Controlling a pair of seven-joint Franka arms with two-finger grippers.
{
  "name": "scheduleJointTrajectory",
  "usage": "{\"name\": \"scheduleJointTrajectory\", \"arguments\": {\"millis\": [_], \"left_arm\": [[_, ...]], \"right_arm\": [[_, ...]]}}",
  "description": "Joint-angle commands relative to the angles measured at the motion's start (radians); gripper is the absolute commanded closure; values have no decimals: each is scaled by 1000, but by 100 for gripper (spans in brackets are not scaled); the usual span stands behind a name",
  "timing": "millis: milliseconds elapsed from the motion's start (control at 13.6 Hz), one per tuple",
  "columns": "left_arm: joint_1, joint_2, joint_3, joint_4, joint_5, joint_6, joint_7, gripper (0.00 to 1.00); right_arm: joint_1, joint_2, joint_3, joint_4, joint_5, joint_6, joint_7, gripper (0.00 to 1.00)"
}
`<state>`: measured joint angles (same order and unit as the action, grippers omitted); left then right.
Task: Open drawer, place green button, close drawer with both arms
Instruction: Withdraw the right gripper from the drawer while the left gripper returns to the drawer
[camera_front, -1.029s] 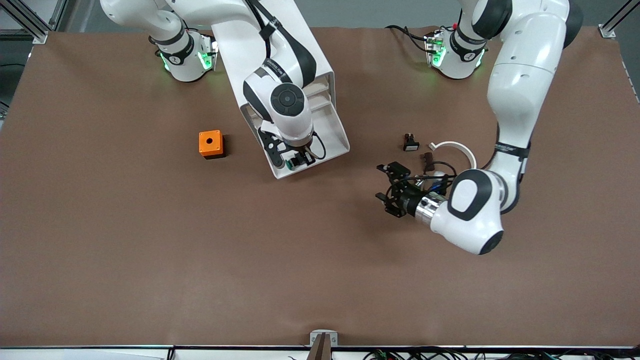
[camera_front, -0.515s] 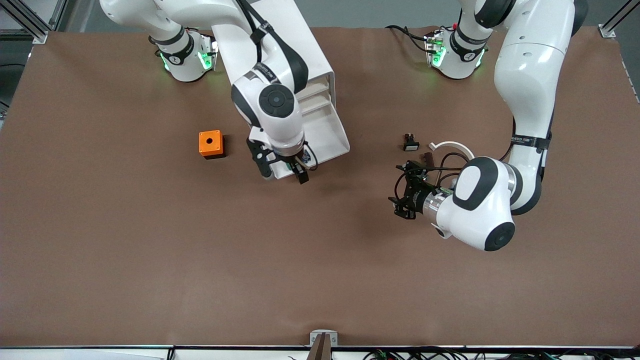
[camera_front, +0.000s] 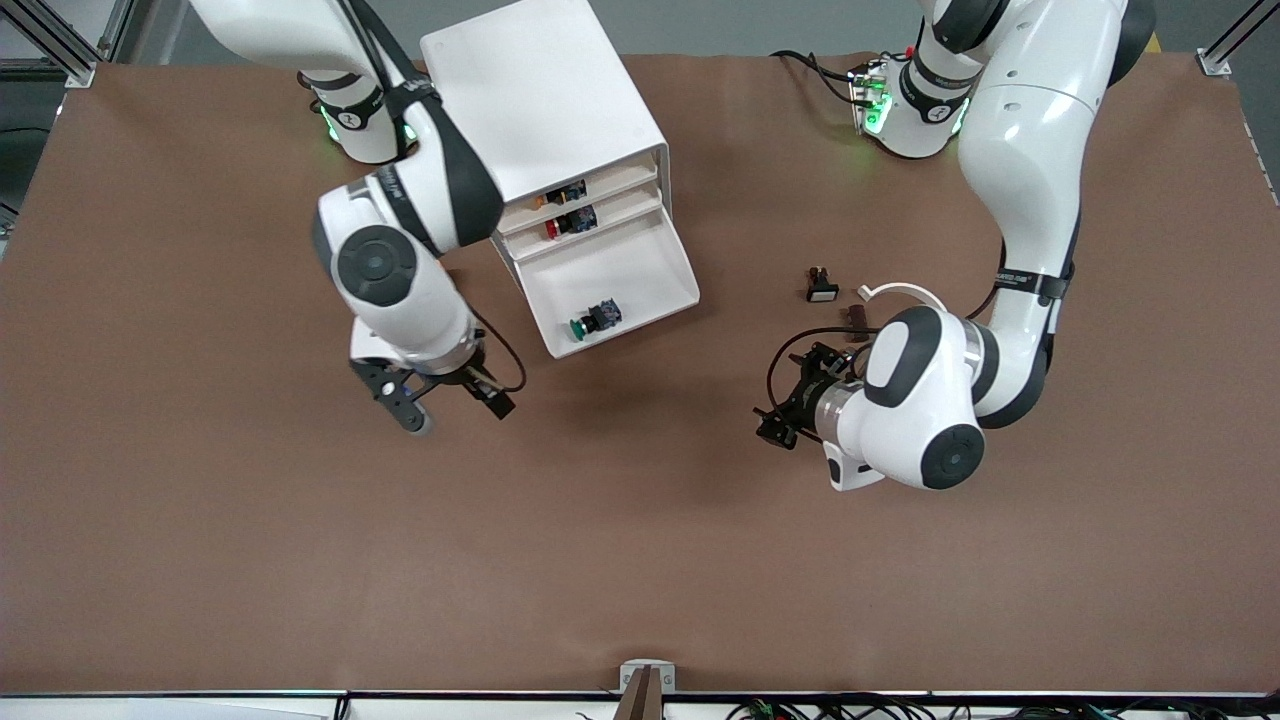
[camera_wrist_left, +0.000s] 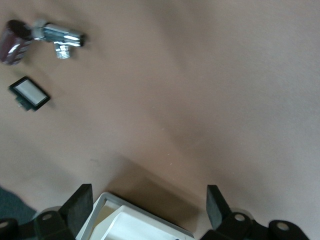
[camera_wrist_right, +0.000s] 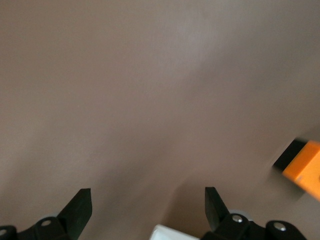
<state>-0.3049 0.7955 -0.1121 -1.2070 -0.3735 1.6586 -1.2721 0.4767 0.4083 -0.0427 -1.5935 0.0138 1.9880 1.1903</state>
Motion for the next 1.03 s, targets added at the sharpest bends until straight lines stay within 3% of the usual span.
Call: {"name": "scheduleJointTrajectory", "arguments": {"millis": [0,221,441,809,956], "left_arm": [[-74,2,-1,0,82,78,31,0],[-169,4,0,-11,111,163,79,0],[-305,17,2,-20,212,231,54,0],[-381,44,2,-34,246,302,71,0],[-388,39,0,-80,263,351,73,0]], "right_arm": [[-93,-57,20,-3,-2,-40,-165,0],[-220,-101,20,-6,41,-93,-426,0],[-338,-152,20,-8,66,-165,-686,0],[-464,-270,17,-9,68,-247,-1045,0],[-498,-324,17,-9,68,-303,-1094,0]]}}
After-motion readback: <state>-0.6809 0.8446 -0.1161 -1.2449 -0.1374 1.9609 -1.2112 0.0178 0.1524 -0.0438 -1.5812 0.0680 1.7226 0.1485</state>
